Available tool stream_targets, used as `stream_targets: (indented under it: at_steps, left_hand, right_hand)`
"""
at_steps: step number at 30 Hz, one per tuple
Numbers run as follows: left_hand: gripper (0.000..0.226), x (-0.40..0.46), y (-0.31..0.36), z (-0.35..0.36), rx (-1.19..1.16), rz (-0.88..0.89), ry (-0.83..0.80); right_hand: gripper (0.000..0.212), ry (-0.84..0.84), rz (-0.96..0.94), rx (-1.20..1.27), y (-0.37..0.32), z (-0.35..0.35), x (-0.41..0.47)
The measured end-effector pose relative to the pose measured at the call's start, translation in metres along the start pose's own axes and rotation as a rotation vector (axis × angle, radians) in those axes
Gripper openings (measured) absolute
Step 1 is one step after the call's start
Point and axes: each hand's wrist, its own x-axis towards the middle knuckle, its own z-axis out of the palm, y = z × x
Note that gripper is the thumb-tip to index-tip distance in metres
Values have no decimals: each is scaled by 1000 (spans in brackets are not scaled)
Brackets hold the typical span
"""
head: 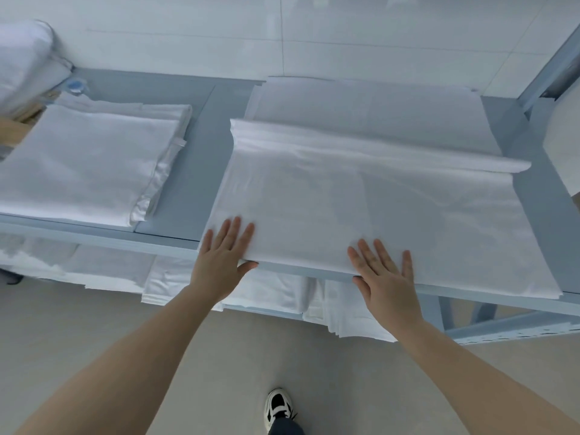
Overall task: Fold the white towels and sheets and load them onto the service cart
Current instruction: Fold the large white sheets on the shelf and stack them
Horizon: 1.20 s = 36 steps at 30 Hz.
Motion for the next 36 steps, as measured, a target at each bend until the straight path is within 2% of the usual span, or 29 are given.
stream_targets:
  at_steps: [2,4,7,9,12,15,18,23,27,30,33,36]
  left_hand:
    - [87,-2,10,-1,2,-36,-23]
    - [90,-3,32,-2,-2,8,-16]
    - [86,2,74,-1,-19,147,-23]
    - [78,9,93,-2,-30,138,-4]
    - [69,10,99,0,-65,125,53]
    - [76,5,96,6,-44,115,53]
    - [83,-1,100,3,-39,87,33]
    - [68,-8,100,-12,-143,92,-55]
    - [42,-16,105,-32,-300,124,-100]
    - [24,-31,111,-53,-308,93,37]
    - [11,-47,112,-75,-245,70,144]
    - [5,-59,112,-101,-231,74,299]
  right_hand:
    - [47,21,3,5,-3,0,-3]
    - [45,46,5,20,-5,-1,-5]
    - [60,2,-21,51,0,-8,-5]
    - [65,-65,-24,26,19,-13,-8]
    - [70,-158,168,-45,64,-25,-21]
    - [69,-232,295,-73,92,-34,-38]
    - [67,-257,352,-80,94,-40,-47]
    - [69,-217,404,-56,97,-58,-54]
    - [54,-133,522,-35,106,-72,-63]
    - [38,-38,597,7,107,-88,-70]
    - [24,179,526,76,104,-105,-79]
    - [20,325,452,75,99,-121,-85]
